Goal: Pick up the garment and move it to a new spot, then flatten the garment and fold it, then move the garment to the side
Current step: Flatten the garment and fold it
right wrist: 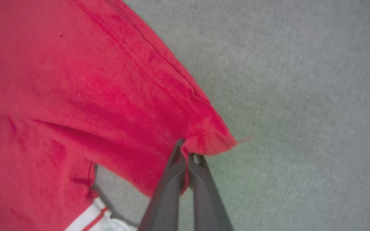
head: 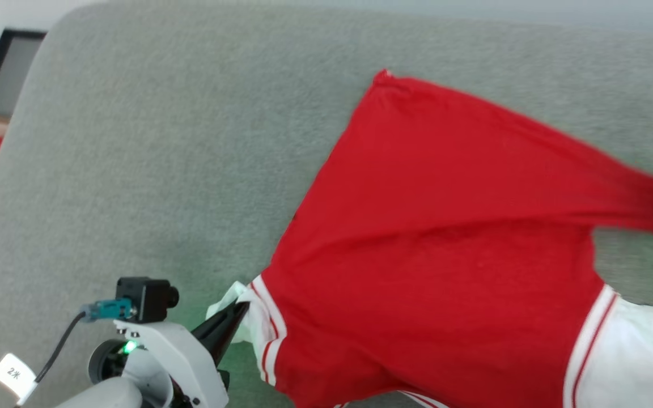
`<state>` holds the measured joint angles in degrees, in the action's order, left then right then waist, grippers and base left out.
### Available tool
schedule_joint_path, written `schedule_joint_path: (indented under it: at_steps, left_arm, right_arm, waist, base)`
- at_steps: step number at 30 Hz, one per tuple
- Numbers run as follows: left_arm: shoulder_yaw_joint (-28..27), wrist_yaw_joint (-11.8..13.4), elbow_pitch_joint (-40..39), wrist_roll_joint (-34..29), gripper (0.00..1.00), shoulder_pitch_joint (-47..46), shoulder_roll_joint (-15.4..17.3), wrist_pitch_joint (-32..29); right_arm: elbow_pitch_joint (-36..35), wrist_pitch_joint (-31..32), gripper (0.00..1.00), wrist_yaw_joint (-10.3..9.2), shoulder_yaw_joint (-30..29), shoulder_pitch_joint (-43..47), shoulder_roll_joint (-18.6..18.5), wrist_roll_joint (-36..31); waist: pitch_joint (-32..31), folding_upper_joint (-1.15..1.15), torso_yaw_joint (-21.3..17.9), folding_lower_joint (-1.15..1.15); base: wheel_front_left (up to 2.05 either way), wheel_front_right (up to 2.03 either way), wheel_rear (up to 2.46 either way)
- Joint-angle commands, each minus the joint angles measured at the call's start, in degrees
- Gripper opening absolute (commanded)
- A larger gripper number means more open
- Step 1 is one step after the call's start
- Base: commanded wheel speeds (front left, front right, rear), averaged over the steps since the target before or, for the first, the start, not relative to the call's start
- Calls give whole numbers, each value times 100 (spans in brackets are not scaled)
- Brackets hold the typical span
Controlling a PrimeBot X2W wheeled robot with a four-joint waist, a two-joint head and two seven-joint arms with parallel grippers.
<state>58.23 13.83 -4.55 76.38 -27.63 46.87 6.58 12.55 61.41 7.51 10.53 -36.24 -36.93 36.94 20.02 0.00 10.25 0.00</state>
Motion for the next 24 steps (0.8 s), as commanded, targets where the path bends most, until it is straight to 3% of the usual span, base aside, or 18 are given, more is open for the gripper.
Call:
schedule_joint_path:
  at_steps: [1, 13, 24]
  left_arm:
    - [-15, 53, -46, 50, 0, 102, 58, 22]
    - [-68, 234, -338, 142, 0, 327, 353, 46]
    - [-72, 275, -449, 175, 0, 402, 412, 45]
  right_arm:
    - [-198, -105, 0, -4, -107, 405, -23, 84]
    - [-1200, -430, 0, -4, -856, 2460, 373, 115]
    - [-1322, -751, 0, -4, -1120, 3067, 853, -105]
  waist:
    - [-288, 0, -293, 0]
    - [-491, 0, -630, 0]
    - [-555, 0, -753, 0]
  base:
    - [0, 0, 0]
    - [0, 0, 0]
    - [0, 0, 0]
